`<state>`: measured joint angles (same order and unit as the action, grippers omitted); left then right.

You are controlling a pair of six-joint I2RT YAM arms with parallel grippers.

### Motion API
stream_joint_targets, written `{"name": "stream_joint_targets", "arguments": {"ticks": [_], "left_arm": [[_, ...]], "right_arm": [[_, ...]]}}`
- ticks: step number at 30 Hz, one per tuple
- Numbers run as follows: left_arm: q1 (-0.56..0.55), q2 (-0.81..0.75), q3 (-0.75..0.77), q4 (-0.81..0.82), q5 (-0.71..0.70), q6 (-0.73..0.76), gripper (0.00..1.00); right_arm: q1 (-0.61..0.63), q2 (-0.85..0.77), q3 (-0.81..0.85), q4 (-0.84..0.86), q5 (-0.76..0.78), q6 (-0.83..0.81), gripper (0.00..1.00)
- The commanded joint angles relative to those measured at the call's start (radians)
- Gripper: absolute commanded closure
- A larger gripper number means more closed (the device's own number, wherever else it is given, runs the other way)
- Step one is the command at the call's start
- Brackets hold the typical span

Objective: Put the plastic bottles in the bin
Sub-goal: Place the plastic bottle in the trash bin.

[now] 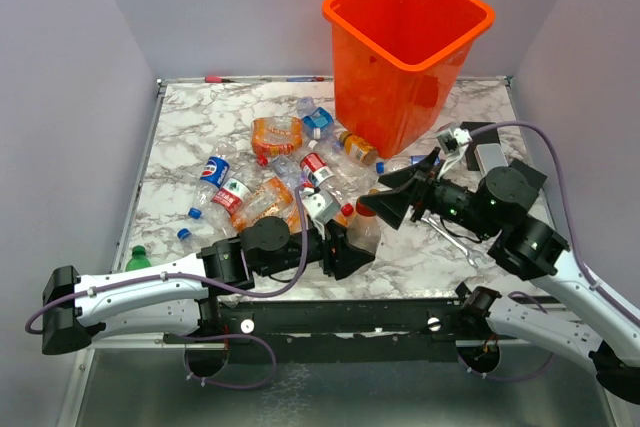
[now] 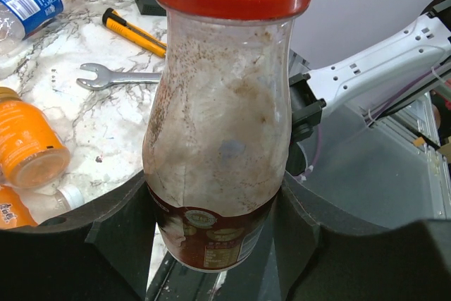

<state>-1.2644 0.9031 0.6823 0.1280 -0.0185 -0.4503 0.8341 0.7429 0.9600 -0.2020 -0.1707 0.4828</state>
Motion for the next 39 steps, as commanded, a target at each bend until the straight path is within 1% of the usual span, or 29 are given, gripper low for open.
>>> {"name": "stream_joint_targets", "arguments": {"ticks": [1, 4, 8, 13, 16, 17, 18, 19, 20, 21, 22, 24, 25, 27, 31, 33, 35, 37, 39], "left_arm": [[0.008, -0.021, 0.025, 0.005, -0.011, -0.045, 0.84], [0.008, -0.023, 0.03, -0.016, -0.027, -0.045, 0.84], [0.009, -0.027, 0.026, -0.021, -0.041, -0.051, 0.84], [0.008, -0.033, 0.027, -0.023, -0.065, -0.051, 0.83], [0.009, -0.039, 0.032, -0.031, -0.087, -0.05, 0.78], [0.009, -0.042, 0.034, -0.033, -0.092, -0.048, 0.74], [0.009, -0.046, 0.035, -0.033, -0.101, -0.044, 0.63], [0.008, -0.053, 0.035, -0.032, -0.114, -0.042, 0.47], [0.009, -0.063, 0.033, -0.033, -0.136, -0.039, 0.31], [0.009, -0.077, 0.028, -0.032, -0.17, -0.038, 0.13], [0.009, -0.097, 0.018, -0.032, -0.21, -0.039, 0.02], [0.009, -0.162, -0.008, -0.033, -0.336, -0.042, 0.01], [0.009, -0.205, -0.026, -0.033, -0.369, -0.039, 0.01], [0.009, -0.302, -0.057, -0.038, -0.486, -0.015, 0.01], [0.009, -0.49, -0.086, -0.122, -0.665, 0.118, 0.01], [0.009, -0.564, -0.089, -0.198, -0.76, 0.186, 0.01], [0.01, -0.635, -0.098, -0.25, -0.837, 0.237, 0.01], [0.008, -0.703, -0.117, -0.275, -0.891, 0.266, 0.01], [0.008, -0.768, -0.147, -0.281, -0.928, 0.268, 0.01]], "right_arm": [[0.003, 0.05, 0.015, 0.018, -0.104, 0.01, 0.12], [0.004, 0.071, 0.017, -0.004, -0.122, 0.011, 0.15], [0.008, 0.091, 0.02, -0.035, -0.133, 0.015, 0.27], [0.013, 0.11, 0.029, -0.06, -0.151, 0.011, 0.52], [0.014, 0.122, 0.04, -0.068, -0.168, 0.009, 0.72], [0.014, 0.126, 0.048, -0.073, -0.168, 0.007, 0.8], [0.014, 0.129, 0.055, -0.079, -0.165, 0.005, 0.89], [0.014, 0.133, 0.07, -0.088, -0.158, 0.0, 0.98], [0.014, 0.136, 0.085, -0.096, -0.151, -0.004, 0.99], [0.014, 0.139, 0.105, -0.103, -0.14, -0.011, 1.0], [0.014, 0.145, 0.135, -0.115, -0.119, -0.021, 1.0], [0.014, 0.161, 0.223, -0.163, -0.033, -0.05, 1.0], [0.015, 0.174, 0.277, -0.199, 0.024, -0.074, 1.0], [0.014, 0.211, 0.414, -0.263, 0.15, -0.128, 1.0], [0.013, 0.322, 0.69, -0.308, 0.49, -0.237, 1.0], [0.013, 0.391, 0.807, -0.264, 0.63, -0.299, 1.0], [0.008, 0.457, 0.895, -0.176, 0.721, -0.374, 1.0], [-0.01, 0.547, 0.986, -0.098, 0.772, -0.431, 1.0], [-0.055, 0.634, 1.088, -0.056, 0.776, -0.445, 1.0]]}}
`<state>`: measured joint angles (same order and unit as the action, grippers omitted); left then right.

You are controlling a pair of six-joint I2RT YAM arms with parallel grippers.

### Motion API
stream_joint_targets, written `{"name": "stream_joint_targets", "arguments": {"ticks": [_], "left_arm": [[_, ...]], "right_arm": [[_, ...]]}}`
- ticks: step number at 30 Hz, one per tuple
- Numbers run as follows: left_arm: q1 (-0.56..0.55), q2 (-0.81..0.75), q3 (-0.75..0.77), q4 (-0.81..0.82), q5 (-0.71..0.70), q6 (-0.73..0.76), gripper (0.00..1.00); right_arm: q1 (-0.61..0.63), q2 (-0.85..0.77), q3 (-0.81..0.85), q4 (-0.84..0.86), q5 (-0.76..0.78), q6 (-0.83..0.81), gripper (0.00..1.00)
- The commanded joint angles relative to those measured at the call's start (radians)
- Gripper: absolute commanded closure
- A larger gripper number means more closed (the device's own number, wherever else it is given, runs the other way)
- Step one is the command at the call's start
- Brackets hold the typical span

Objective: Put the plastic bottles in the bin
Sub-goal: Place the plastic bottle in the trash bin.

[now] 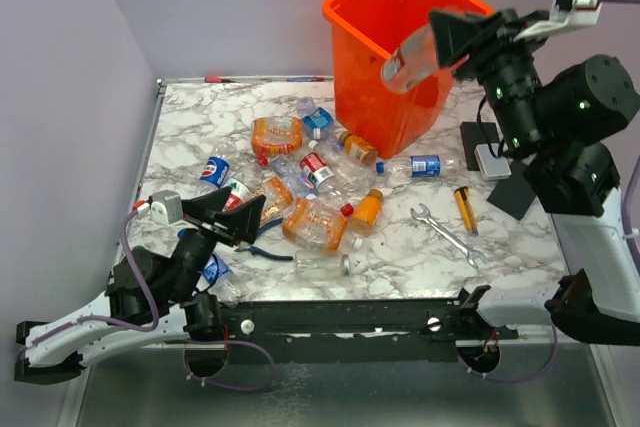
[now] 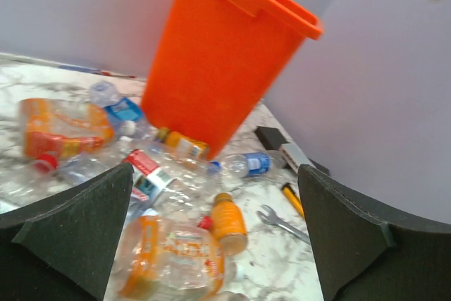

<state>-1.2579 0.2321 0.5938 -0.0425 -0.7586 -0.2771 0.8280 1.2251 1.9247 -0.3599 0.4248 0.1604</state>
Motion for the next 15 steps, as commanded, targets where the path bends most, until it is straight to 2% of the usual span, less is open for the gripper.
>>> {"name": "stream_joint_targets", "arguments": {"ticks": [1, 5, 8, 11, 15], "left_arm": [[0.002, -0.135, -0.075, -0.111, -0.199, 0.09, 0.01], [0.002, -0.19, -0.121, -0.113, -0.229, 0.072, 0.01], [0.003, -0.17, -0.118, -0.116, -0.25, 0.077, 0.01], [0.002, -0.149, -0.109, -0.129, -0.262, 0.067, 0.01], [0.003, -0.152, -0.102, -0.147, -0.254, 0.044, 0.01]], "right_arm": [[-0.087, 0.192, 0.173, 0.106, 0.162, -0.106, 1.0], [-0.235, 0.359, 0.33, 0.15, 0.104, -0.036, 1.0], [-0.311, 0.442, 0.307, 0.295, 0.075, -0.025, 1.0], [-0.334, 0.506, 0.215, 0.503, 0.048, -0.058, 1.0], [-0.346, 0.673, 0.351, 0.482, 0.003, -0.067, 1.0]]}}
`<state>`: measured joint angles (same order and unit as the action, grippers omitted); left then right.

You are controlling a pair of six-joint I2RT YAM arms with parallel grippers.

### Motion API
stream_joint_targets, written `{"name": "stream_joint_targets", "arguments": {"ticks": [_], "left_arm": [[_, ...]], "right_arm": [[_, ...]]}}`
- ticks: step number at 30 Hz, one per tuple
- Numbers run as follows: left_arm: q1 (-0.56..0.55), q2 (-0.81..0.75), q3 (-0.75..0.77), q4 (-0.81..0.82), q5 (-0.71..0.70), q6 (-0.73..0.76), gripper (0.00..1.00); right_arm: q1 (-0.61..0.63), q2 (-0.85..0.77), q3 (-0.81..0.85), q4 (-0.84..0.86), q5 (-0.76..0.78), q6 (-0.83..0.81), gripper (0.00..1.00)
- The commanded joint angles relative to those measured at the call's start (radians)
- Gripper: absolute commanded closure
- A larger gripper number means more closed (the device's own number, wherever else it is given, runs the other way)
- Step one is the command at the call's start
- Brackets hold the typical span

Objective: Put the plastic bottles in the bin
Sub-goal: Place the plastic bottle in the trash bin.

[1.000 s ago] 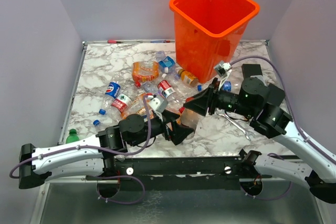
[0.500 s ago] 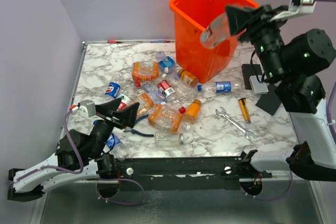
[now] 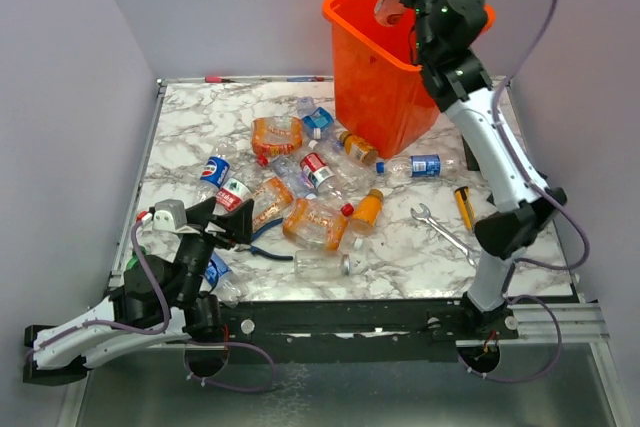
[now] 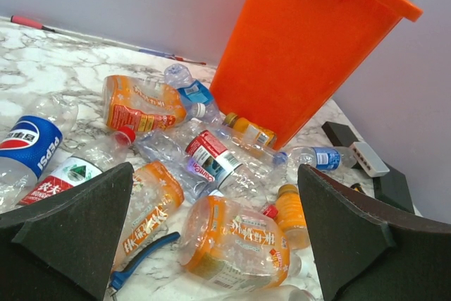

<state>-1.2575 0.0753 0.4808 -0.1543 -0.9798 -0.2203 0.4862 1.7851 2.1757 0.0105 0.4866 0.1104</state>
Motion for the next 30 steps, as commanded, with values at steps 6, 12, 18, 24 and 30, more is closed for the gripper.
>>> {"name": "stream_joint_targets", "arguments": {"ticks": [6, 12, 18, 24, 30], "left_arm": [[0.002, -0.017, 0.025, -0.071, -0.041, -0.034, 0.01], [0.002, 0.003, 0.024, -0.073, -0.037, -0.045, 0.01], [0.002, 0.058, 0.03, -0.071, -0.017, -0.044, 0.01], [0.002, 0.11, 0.03, -0.066, -0.018, -0.037, 0.01], [0.002, 0.159, 0.027, -0.068, -0.033, -0.037, 0.01]], "right_arm": [[-0.006, 0.263, 0.193, 0.065, -0.109, -0.007, 1.0], [-0.009, 0.26, 0.12, 0.038, -0.183, 0.037, 0.6], [-0.008, 0.232, 0.172, -0.007, -0.258, 0.083, 0.18], [-0.005, 0.057, 0.121, -0.038, -0.372, 0.165, 0.12], [0.041, -0.293, -0.282, -0.128, -0.576, 0.279, 0.12]]}}
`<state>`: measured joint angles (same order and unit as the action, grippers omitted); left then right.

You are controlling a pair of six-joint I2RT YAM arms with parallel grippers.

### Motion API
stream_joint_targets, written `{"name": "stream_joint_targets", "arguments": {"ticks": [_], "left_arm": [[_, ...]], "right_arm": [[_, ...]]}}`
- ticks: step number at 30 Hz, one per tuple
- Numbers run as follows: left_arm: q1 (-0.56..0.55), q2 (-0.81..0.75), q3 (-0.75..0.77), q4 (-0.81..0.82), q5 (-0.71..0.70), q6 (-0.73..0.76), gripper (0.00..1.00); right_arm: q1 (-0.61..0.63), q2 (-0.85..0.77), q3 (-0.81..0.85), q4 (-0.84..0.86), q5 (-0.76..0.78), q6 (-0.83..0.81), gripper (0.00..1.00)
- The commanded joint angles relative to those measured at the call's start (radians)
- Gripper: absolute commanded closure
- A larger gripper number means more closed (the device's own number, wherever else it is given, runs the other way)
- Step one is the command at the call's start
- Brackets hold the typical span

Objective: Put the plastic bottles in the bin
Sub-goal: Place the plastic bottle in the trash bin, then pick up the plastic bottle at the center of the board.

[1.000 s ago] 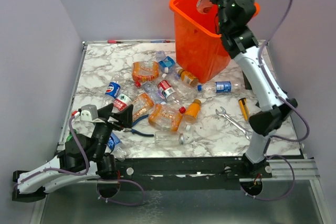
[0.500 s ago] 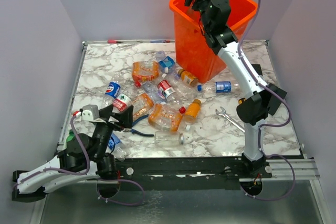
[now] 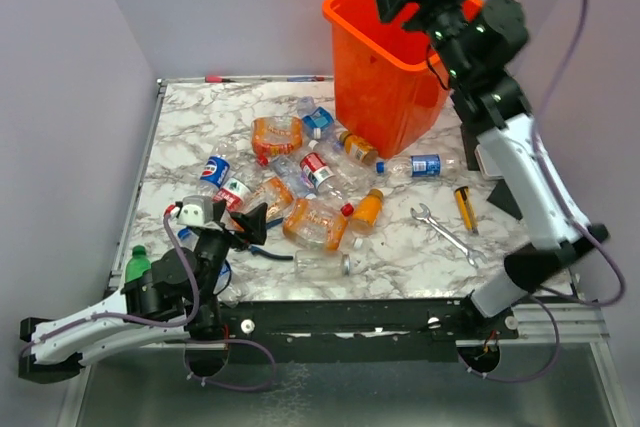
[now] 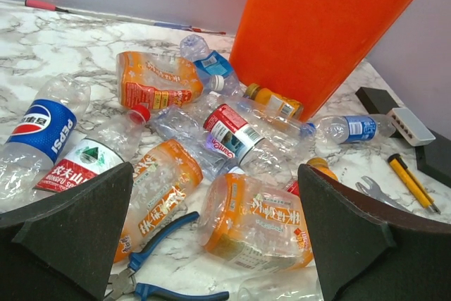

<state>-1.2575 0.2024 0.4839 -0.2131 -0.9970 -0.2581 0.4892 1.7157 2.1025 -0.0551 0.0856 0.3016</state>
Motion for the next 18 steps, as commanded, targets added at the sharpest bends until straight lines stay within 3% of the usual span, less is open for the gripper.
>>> {"name": "stream_joint_targets", "arguments": {"ticks": [1, 6, 11, 16, 18], "left_arm": [[0.001, 0.042, 0.024, -0.01, -0.022, 0.003, 0.01], [0.003, 0.099, 0.029, -0.024, 0.025, -0.008, 0.01], [0.001, 0.229, 0.084, -0.091, 0.26, -0.047, 0.01], [0.003, 0.413, 0.149, -0.141, 0.526, -0.076, 0.01], [0.003, 0.472, 0.163, -0.14, 0.524, -0.108, 0.01]], "right_arm": [[0.049, -0.291, -0.308, -0.071, -0.206, 0.091, 0.12], [0.068, -0.583, -0.781, -0.132, -0.339, 0.111, 0.12], [0.069, -0.792, -1.13, -0.299, -0.307, 0.152, 0.12], [0.068, -0.99, -1.445, -0.329, -0.307, 0.354, 0.14], [0.069, -1.069, -1.564, -0.293, -0.28, 0.452, 0.16]]}}
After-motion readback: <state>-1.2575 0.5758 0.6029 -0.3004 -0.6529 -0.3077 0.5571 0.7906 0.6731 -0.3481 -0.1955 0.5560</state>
